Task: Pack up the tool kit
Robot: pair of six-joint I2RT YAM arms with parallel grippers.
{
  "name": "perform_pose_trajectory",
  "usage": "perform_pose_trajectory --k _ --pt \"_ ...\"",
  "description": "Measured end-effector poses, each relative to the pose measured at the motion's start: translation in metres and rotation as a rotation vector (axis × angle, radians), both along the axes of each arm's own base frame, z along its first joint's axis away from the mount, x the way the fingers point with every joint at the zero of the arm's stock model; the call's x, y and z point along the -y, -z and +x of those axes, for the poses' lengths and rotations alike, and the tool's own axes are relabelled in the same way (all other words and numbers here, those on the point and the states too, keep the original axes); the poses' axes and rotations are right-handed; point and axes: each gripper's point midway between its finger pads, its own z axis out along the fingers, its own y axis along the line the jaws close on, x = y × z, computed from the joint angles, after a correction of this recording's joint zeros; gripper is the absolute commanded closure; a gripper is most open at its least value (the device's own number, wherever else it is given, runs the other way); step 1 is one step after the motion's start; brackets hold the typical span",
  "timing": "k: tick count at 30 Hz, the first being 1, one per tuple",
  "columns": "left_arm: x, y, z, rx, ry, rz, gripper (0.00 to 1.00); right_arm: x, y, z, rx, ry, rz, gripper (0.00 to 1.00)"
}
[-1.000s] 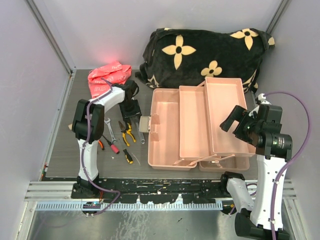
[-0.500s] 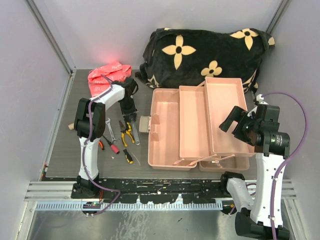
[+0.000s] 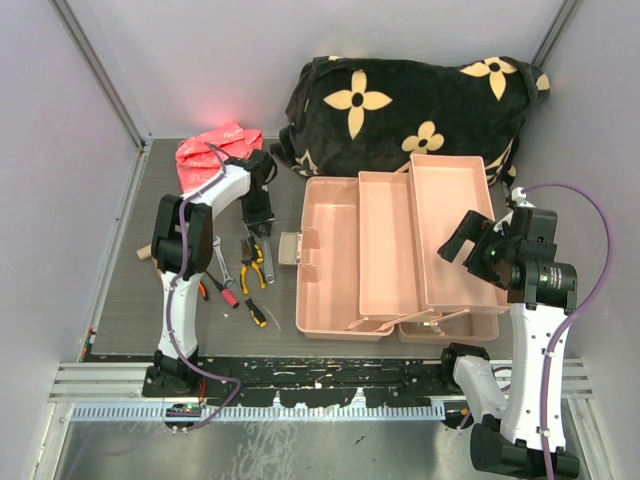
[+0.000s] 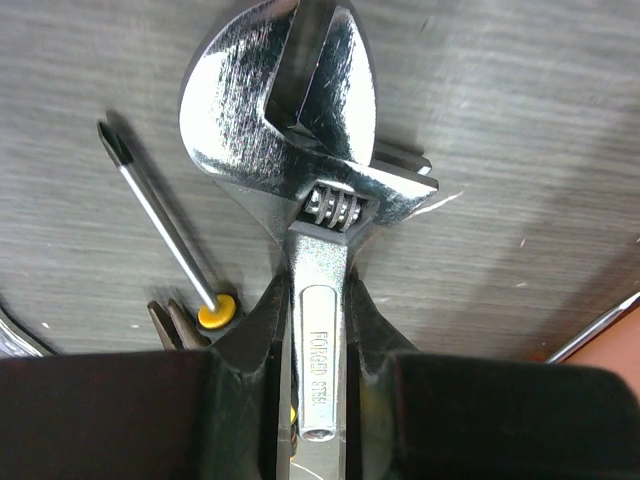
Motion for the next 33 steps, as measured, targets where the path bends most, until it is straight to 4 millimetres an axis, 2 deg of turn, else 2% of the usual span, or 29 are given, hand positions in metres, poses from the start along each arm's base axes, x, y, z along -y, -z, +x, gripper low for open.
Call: perform_pose_trajectory --k 5,20,25,33 --pt "-0.001 -0.002 0.013 0.040 0.025 0.007 1.00 0.000 0.001 0.002 0.005 -0.001 0.001 0.00" --pt "0.001 -0.006 0.014 0.045 0.039 -0.012 1.00 -0.001 0.000 0.002 0.010 -0.005 0.004 0.00" --pt "0.004 -0.017 0.014 0.066 0.048 -0.032 1.00 -0.001 -0.001 0.001 0.015 -0.006 0.004 0.00" --pt "0.009 -0.051 0.015 0.118 0.057 -0.073 1.00 -0.002 -0.002 0.000 0.024 -0.008 0.005 0.00"
